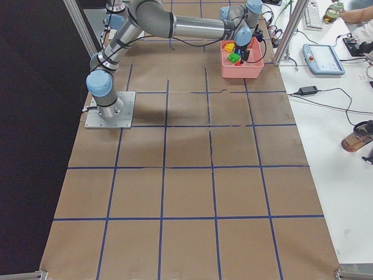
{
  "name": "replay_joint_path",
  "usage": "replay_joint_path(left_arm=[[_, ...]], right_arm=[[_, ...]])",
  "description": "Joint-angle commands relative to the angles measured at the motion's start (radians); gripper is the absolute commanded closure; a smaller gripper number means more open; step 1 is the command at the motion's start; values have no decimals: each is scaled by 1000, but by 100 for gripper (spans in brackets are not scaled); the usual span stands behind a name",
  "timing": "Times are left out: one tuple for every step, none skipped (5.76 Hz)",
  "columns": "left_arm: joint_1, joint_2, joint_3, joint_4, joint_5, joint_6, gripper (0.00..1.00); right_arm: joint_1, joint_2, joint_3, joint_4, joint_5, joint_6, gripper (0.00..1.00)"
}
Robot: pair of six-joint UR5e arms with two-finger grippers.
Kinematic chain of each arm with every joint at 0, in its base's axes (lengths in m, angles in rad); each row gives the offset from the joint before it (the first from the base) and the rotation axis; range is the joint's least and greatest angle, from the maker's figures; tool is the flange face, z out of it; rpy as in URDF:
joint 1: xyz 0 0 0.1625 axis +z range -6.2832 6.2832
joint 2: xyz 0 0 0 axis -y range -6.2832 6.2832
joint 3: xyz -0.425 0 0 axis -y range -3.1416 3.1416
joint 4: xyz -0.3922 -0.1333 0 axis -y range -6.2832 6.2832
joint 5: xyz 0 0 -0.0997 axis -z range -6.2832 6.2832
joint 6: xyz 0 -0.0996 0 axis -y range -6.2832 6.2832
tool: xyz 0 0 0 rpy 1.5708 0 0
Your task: Put all blocks into box
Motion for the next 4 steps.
replay_joint_path(left_arm=[[35,32,-30,4,-22,12,0],[35,34,-30,-2,-22,1,0],[36,34,-30,-2,-17,1,0],[36,37,-30,-5,-12,1,0]], right_arm=[[-85,-74,12,90,-32,-78,0],[-133,-143,16,188,-32,-115,1],[-163,-220,65,244,-32,-117,1],[-170,-341,186,258,-32,-102,2]])
